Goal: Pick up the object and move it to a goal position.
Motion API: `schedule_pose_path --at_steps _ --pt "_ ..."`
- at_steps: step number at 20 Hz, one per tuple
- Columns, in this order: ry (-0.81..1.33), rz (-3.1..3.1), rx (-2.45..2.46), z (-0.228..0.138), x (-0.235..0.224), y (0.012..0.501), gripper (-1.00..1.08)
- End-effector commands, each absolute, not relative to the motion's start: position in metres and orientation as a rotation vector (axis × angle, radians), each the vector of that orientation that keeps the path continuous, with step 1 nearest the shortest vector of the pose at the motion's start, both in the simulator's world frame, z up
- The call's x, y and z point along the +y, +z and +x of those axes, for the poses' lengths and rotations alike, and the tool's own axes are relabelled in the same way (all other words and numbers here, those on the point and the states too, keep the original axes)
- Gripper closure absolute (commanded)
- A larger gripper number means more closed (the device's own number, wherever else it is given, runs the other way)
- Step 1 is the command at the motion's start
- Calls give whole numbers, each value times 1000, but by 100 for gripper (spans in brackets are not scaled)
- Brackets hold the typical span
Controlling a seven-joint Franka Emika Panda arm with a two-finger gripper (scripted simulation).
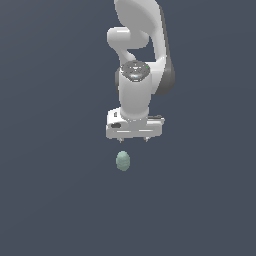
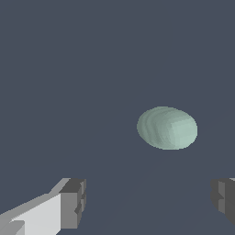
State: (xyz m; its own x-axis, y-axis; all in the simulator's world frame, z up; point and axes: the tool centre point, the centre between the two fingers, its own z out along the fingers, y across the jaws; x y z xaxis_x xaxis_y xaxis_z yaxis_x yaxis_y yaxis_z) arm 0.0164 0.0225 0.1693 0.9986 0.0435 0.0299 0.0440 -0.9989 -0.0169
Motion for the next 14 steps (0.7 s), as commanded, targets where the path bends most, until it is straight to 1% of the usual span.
schedule_pose_path --at_steps 1,14 --pt "-42 -3124 -108 21 18 167 -92" --pt "-7 -3115 -396 48 -15 148 -92"
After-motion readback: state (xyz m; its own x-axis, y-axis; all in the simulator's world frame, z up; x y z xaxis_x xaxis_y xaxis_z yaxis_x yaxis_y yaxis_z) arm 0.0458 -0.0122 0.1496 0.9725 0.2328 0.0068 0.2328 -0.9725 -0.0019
